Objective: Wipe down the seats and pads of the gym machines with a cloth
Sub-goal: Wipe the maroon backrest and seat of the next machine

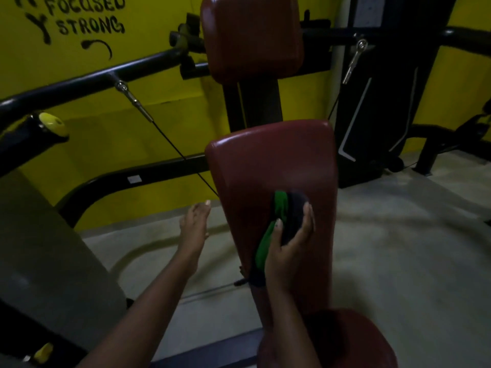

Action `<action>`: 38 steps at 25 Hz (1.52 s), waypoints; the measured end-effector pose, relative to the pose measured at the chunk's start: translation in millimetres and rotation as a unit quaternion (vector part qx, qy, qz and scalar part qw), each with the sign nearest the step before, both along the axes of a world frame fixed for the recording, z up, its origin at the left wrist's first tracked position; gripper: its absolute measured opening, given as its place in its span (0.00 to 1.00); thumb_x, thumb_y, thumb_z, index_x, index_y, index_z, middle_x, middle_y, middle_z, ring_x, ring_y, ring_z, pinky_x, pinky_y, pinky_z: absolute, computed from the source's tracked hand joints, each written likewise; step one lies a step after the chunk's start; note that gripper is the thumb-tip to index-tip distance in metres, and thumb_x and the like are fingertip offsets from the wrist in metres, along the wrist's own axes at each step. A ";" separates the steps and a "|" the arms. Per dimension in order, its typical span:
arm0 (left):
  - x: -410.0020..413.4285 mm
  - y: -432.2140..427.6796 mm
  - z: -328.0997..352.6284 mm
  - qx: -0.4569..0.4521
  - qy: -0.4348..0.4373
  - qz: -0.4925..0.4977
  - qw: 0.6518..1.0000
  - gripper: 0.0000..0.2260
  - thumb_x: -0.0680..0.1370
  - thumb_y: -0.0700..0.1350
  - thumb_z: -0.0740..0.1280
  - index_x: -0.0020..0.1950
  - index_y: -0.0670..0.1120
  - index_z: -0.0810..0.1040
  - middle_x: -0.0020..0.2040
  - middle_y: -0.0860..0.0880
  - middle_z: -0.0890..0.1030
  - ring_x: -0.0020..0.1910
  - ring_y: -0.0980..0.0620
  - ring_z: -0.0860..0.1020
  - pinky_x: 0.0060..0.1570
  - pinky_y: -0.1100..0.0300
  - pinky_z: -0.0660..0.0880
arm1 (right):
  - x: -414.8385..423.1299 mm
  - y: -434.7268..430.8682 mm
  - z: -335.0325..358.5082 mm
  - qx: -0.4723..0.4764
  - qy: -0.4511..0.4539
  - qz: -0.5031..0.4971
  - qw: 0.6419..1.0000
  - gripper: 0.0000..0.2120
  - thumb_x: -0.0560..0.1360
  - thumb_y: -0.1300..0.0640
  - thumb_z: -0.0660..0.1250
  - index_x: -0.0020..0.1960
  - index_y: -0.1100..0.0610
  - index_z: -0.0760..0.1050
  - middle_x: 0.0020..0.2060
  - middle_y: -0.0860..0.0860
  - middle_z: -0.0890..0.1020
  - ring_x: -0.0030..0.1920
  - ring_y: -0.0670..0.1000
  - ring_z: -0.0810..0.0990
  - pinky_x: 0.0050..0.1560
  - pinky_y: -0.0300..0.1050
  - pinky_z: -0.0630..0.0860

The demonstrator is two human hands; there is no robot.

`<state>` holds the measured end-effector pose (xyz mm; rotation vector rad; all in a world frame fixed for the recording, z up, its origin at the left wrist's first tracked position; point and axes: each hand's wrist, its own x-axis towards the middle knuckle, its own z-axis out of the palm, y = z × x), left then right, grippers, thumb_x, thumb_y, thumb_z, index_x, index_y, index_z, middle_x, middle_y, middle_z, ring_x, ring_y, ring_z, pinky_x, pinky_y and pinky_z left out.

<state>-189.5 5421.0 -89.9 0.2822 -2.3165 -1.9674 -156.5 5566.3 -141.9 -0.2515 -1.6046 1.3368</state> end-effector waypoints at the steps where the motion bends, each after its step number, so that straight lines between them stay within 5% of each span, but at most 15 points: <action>1: -12.8 -3.6 -7.9 -0.007 -0.010 0.006 1.000 0.35 0.71 0.68 0.58 0.74 0.53 0.59 0.76 0.48 0.59 0.72 0.46 0.62 0.68 0.45 0.64 | -19.7 -4.9 9.9 0.031 0.019 0.013 0.999 0.24 0.78 0.51 0.59 0.72 0.54 0.58 0.70 0.56 0.65 0.71 0.52 0.62 0.71 0.37 0.58; 5: -65.1 2.3 -25.2 0.033 0.021 -0.043 0.998 0.40 0.70 0.70 0.57 0.77 0.57 0.46 0.78 0.53 0.48 0.77 0.48 0.51 0.73 0.43 0.53 | -87.9 -32.8 32.4 0.210 0.003 0.105 0.972 0.27 0.78 0.43 0.55 0.74 0.46 0.51 0.76 0.55 0.53 0.76 0.50 0.47 0.75 0.46 0.49; 7: -86.9 4.9 -34.2 0.100 0.049 -0.078 0.991 0.45 0.64 0.74 0.60 0.76 0.56 0.53 0.77 0.52 0.57 0.74 0.50 0.60 0.72 0.47 0.60 | -119.1 -35.5 12.5 0.369 -0.068 0.063 0.925 0.28 0.77 0.41 0.54 0.75 0.42 0.50 0.77 0.52 0.47 0.76 0.53 0.43 0.73 0.58 0.46; 9: -95.8 11.9 -38.3 0.136 0.078 -0.112 0.981 0.39 0.67 0.70 0.59 0.75 0.53 0.60 0.72 0.52 0.68 0.69 0.53 0.69 0.65 0.54 0.68 | -141.1 -28.9 -5.9 0.480 -0.092 -0.015 0.873 0.30 0.75 0.41 0.55 0.75 0.42 0.51 0.77 0.52 0.45 0.76 0.55 0.43 0.71 0.62 0.43; 11: -104.6 18.2 -43.0 0.150 0.093 -0.107 0.978 0.35 0.70 0.66 0.59 0.74 0.52 0.62 0.71 0.51 0.69 0.67 0.54 0.70 0.63 0.56 0.69 | -153.2 -20.1 -3.4 0.510 -0.074 -0.039 0.856 0.30 0.73 0.41 0.55 0.74 0.41 0.54 0.77 0.51 0.48 0.76 0.54 0.44 0.70 0.62 0.41; 13: -109.6 23.7 -46.6 0.149 0.107 -0.095 0.979 0.40 0.68 0.70 0.62 0.75 0.55 0.57 0.74 0.53 0.64 0.71 0.54 0.65 0.68 0.53 0.65 | -157.5 -6.0 3.4 0.523 -0.047 -0.057 0.849 0.29 0.73 0.42 0.56 0.73 0.43 0.58 0.76 0.52 0.56 0.76 0.54 0.49 0.70 0.62 0.42; 16: -115.9 29.8 -49.5 0.137 0.114 -0.093 0.980 0.41 0.61 0.76 0.63 0.70 0.72 0.51 0.77 0.59 0.54 0.75 0.55 0.57 0.72 0.44 0.59 | -171.8 35.5 14.5 0.434 -0.073 -0.104 0.892 0.29 0.71 0.45 0.56 0.73 0.44 0.60 0.74 0.54 0.60 0.74 0.55 0.54 0.70 0.64 0.46; 18: -118.0 31.4 -51.6 0.138 0.116 -0.095 0.979 0.43 0.60 0.76 0.64 0.71 0.71 0.49 0.77 0.60 0.53 0.75 0.55 0.57 0.72 0.43 0.59 | -174.9 36.8 25.1 0.333 -0.115 -0.130 0.927 0.30 0.71 0.45 0.55 0.73 0.44 0.59 0.75 0.55 0.59 0.74 0.56 0.54 0.70 0.69 0.49; 22: -122.4 31.0 -58.1 0.143 0.137 -0.088 0.976 0.45 0.59 0.76 0.64 0.72 0.69 0.51 0.77 0.59 0.54 0.75 0.56 0.57 0.72 0.44 0.59 | -167.8 -15.4 32.1 0.444 -0.095 -0.080 0.887 0.31 0.73 0.36 0.53 0.74 0.42 0.57 0.75 0.55 0.56 0.75 0.57 0.51 0.69 0.67 0.44; 25: -121.4 30.8 -57.4 0.151 0.134 -0.090 0.975 0.33 0.60 0.76 0.63 0.62 0.79 0.53 0.77 0.61 0.53 0.75 0.56 0.56 0.72 0.44 0.59 | -185.1 22.7 48.8 0.456 -0.094 -0.068 0.882 0.30 0.73 0.36 0.53 0.73 0.42 0.58 0.75 0.53 0.58 0.75 0.55 0.53 0.69 0.66 0.45; 27: -119.7 30.5 -56.6 0.134 0.129 -0.092 0.978 0.32 0.59 0.77 0.63 0.58 0.82 0.51 0.77 0.61 0.52 0.75 0.55 0.55 0.72 0.42 0.58 | -191.4 56.5 57.0 0.380 -0.139 -0.089 0.910 0.30 0.72 0.36 0.50 0.73 0.42 0.58 0.76 0.52 0.56 0.75 0.56 0.52 0.70 0.66 0.44; 30: -119.6 30.6 -54.1 0.122 0.135 -0.094 0.979 0.41 0.59 0.76 0.65 0.68 0.75 0.48 0.77 0.60 0.51 0.75 0.55 0.55 0.72 0.43 0.59 | -181.5 76.2 32.6 0.250 -0.184 -0.152 0.938 0.31 0.72 0.36 0.50 0.73 0.44 0.60 0.75 0.53 0.57 0.75 0.57 0.55 0.70 0.65 0.48; 35: -117.3 29.7 -50.8 0.117 0.131 -0.106 0.979 0.47 0.59 0.73 0.68 0.72 0.69 0.49 0.76 0.59 0.54 0.75 0.54 0.57 0.72 0.44 0.59 | -160.9 9.7 6.8 -0.041 -0.199 -0.213 0.956 0.29 0.74 0.39 0.52 0.72 0.49 0.64 0.73 0.58 0.62 0.72 0.63 0.60 0.65 0.72 0.56; 38: -119.4 24.4 -52.8 0.101 0.128 -0.108 0.981 0.46 0.59 0.73 0.67 0.72 0.68 0.49 0.77 0.58 0.54 0.75 0.54 0.57 0.73 0.44 0.59 | -162.5 -36.8 22.6 0.126 -0.170 -0.198 0.957 0.25 0.76 0.43 0.53 0.71 0.46 0.65 0.72 0.56 0.64 0.72 0.59 0.60 0.67 0.67 0.52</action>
